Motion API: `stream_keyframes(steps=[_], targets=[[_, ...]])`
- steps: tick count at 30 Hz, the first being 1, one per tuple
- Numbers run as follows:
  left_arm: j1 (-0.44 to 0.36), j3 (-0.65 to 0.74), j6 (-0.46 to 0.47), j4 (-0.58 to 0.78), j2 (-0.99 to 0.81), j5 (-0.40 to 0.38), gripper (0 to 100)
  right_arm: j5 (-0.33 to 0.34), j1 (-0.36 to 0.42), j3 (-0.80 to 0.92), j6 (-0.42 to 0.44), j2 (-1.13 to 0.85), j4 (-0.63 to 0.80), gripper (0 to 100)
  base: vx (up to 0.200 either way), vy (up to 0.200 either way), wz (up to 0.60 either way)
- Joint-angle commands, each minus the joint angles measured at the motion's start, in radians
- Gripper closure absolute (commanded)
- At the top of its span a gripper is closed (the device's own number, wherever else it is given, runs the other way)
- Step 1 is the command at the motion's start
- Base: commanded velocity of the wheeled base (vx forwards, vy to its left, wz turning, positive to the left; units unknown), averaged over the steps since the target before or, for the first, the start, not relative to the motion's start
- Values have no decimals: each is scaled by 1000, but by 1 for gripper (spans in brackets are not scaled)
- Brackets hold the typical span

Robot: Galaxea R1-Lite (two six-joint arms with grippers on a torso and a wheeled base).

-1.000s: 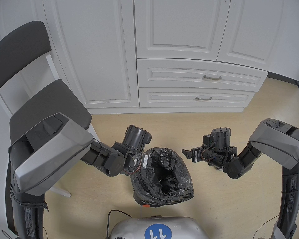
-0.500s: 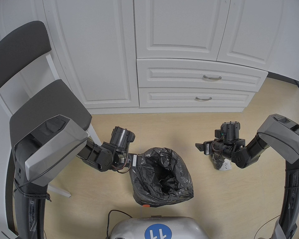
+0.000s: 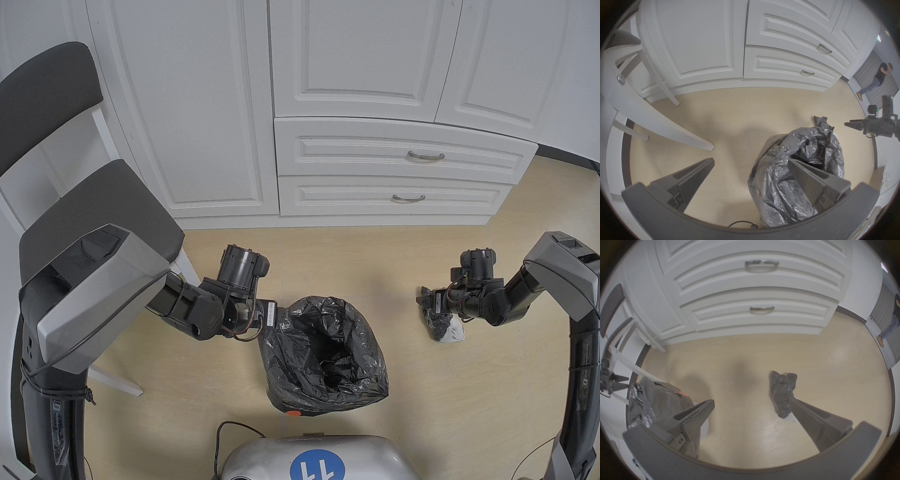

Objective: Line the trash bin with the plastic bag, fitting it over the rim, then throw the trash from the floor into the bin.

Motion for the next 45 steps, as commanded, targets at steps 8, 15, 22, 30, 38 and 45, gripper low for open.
stream_keyframes(steps=[8, 15, 22, 30, 38, 45], targets=[[-25, 11, 2, 1, -48, 3, 0, 1, -149, -468, -163, 321, 344, 0, 0, 0, 0], [-31, 23, 5, -1, -51, 6, 0, 1, -185, -712, -249, 448, 531, 0, 0, 0, 0], [-46, 22, 5, -4, -46, 6, 0, 10, -183, -807, -247, 503, 631, 0, 0, 0, 0], [-49, 22, 4, -7, -49, 13, 0, 12, -183, -816, -247, 556, 629, 0, 0, 0, 0], [-51, 25, 2, -7, -60, 14, 0, 12, -183, -816, -239, 546, 629, 100, 0, 0, 0], [-60, 52, 2, -7, -92, 17, 0, 45, -188, -778, -233, 480, 620, 100, 0, 0, 0]])
